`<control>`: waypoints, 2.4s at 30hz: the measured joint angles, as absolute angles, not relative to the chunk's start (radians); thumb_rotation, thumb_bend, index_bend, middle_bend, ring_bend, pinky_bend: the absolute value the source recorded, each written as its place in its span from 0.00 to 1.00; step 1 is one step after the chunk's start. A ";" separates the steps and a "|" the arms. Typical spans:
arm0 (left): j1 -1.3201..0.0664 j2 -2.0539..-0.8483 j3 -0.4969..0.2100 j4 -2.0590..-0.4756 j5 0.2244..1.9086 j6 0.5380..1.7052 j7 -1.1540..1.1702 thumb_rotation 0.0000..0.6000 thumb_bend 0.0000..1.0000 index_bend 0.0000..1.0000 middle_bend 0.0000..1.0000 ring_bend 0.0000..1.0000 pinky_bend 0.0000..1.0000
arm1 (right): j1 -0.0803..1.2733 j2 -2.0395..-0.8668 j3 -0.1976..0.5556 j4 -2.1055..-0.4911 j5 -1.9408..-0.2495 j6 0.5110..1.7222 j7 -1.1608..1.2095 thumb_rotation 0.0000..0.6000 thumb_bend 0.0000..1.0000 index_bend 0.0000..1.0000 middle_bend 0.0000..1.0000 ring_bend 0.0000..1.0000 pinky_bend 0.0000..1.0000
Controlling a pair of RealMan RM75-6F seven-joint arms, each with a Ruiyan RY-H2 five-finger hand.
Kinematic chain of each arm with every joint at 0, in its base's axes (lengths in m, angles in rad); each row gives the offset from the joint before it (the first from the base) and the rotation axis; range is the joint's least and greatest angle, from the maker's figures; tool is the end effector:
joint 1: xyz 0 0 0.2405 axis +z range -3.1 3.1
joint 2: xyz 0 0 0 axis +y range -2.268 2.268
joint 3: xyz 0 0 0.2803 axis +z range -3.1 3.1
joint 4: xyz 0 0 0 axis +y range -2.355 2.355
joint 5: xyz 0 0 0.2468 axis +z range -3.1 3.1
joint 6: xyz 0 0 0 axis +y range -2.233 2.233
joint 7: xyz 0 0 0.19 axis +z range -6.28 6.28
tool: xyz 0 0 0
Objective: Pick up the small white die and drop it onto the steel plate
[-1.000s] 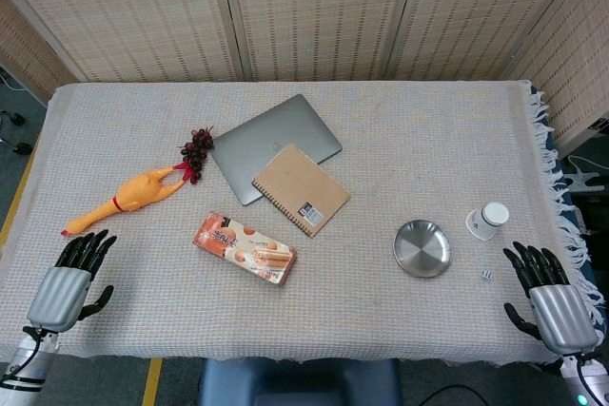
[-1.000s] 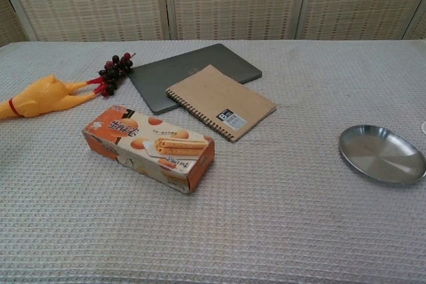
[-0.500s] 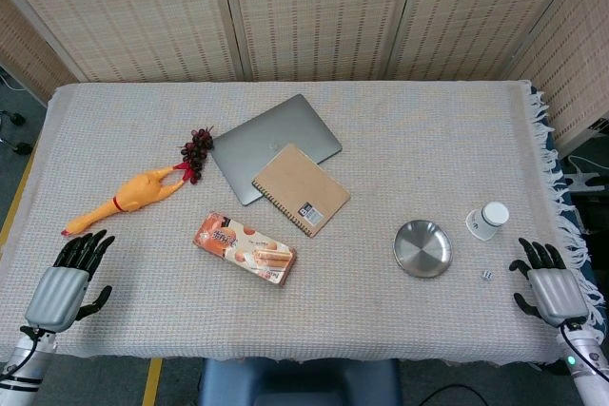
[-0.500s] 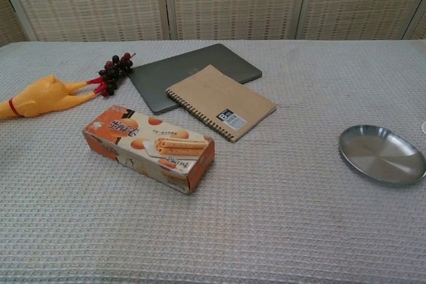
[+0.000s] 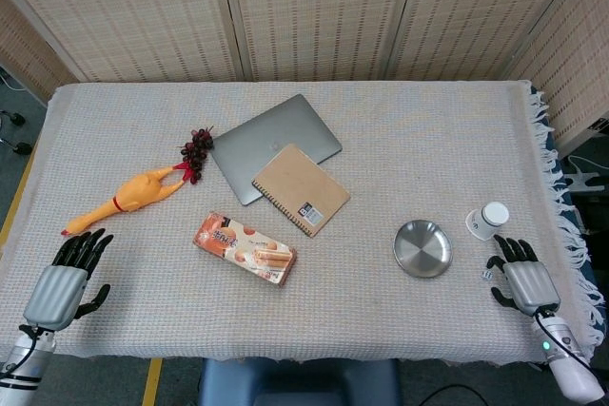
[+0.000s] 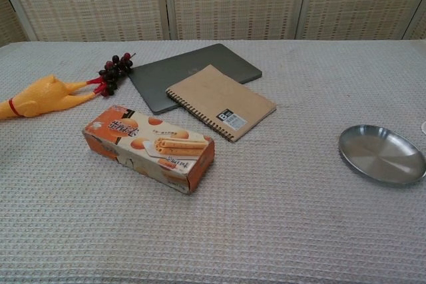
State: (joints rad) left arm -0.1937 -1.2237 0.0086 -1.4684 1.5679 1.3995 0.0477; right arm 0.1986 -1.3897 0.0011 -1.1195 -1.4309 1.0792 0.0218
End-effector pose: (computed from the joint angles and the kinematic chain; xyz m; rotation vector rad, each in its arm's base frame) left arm -0.3431 0.2557 0.0831 -1.6095 -0.8320 -0.8578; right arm -0.4509 -0.2603 0.0336 1.6104 -1.0325 0.4910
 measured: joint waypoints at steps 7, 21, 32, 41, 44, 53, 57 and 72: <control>-0.199 -1.217 0.015 -1.465 1.575 1.388 0.024 1.00 0.41 0.00 0.00 0.00 0.10 | 0.217 -1.395 0.001 -1.126 -1.413 1.043 0.026 1.00 0.33 0.40 0.00 0.00 0.00; -0.198 -1.225 0.010 -1.465 1.558 1.381 0.053 1.00 0.42 0.00 0.00 0.00 0.10 | 0.213 -1.416 0.004 -1.108 -1.399 1.069 0.004 1.00 0.36 0.52 0.00 0.00 0.00; -0.199 -1.219 0.009 -1.466 1.558 1.382 0.034 1.00 0.42 0.00 0.00 0.00 0.10 | 0.209 -1.365 0.016 -1.252 -1.465 1.201 -0.028 1.00 0.36 0.52 0.00 0.00 0.00; -0.199 -1.211 0.008 -1.472 1.561 1.388 0.021 1.00 0.42 0.00 0.00 0.00 0.10 | 0.309 -1.389 0.074 -1.305 -1.445 1.122 -0.140 1.00 0.36 0.44 0.00 0.00 0.00; -0.197 -1.209 0.008 -1.472 1.560 1.391 0.017 1.00 0.42 0.00 0.00 0.00 0.10 | 0.332 -1.407 0.077 -1.303 -1.441 1.094 -0.162 1.00 0.36 0.25 0.00 0.00 0.00; -0.197 -1.205 0.006 -1.467 1.563 1.394 0.004 1.00 0.42 0.00 0.00 0.00 0.10 | 0.354 -1.406 0.067 -1.331 -1.413 1.041 -0.170 1.00 0.36 0.00 0.00 0.00 0.00; -0.196 -1.207 0.007 -1.468 1.565 1.397 0.008 1.00 0.42 0.00 0.00 0.00 0.10 | 0.342 -1.352 0.065 -1.365 -1.422 1.076 -0.109 1.00 0.31 0.00 0.00 0.00 0.00; -0.204 -1.219 0.008 -1.469 1.556 1.374 0.039 1.00 0.42 0.00 0.00 0.00 0.10 | 0.358 -1.242 0.086 -1.212 -1.270 0.912 -0.002 1.00 0.27 0.00 0.00 0.00 0.00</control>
